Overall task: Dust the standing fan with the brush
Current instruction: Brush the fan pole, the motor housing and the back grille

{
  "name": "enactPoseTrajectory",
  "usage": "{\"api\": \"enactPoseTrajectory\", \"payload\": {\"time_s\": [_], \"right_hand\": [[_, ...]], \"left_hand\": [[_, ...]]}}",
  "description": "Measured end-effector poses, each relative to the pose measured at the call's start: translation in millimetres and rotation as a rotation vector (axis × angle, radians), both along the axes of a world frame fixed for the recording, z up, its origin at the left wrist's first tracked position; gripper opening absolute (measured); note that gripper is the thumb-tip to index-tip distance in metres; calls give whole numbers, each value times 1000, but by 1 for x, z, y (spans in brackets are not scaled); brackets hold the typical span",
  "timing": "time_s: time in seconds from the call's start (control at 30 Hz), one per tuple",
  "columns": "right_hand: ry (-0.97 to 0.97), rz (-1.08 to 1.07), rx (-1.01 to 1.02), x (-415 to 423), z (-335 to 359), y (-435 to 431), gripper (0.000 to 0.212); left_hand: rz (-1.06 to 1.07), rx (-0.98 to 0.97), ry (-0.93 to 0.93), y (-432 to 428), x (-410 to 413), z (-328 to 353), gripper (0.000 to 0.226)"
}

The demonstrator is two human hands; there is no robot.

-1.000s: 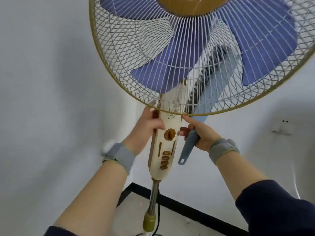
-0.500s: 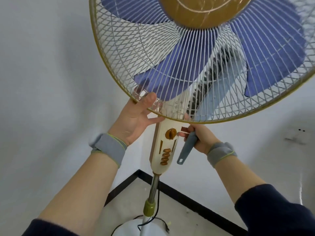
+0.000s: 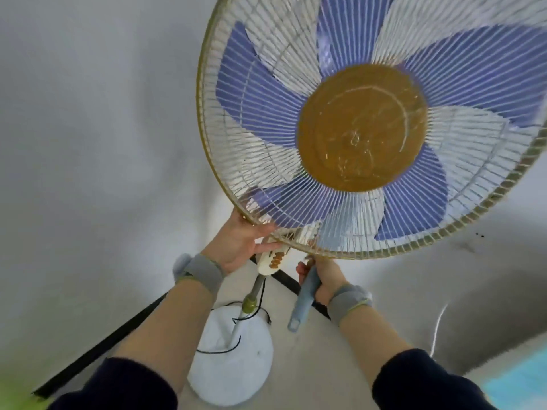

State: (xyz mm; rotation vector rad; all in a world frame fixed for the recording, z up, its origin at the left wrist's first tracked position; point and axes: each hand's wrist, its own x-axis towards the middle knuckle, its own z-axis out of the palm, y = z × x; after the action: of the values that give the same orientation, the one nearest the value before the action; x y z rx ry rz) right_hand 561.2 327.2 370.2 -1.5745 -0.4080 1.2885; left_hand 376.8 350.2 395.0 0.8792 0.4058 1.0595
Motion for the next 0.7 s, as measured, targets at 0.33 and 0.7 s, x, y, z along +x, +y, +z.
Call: {"api": "enactPoseTrajectory", "payload": {"time_s": [0.33, 0.7], "right_hand": [[37, 135, -309, 5, 52, -94, 25], [110, 252, -402, -17, 74, -160, 15]], "left_hand": [[237, -252, 352, -47, 12, 71, 47], [414, -457, 661, -91, 18, 109, 43]]}}
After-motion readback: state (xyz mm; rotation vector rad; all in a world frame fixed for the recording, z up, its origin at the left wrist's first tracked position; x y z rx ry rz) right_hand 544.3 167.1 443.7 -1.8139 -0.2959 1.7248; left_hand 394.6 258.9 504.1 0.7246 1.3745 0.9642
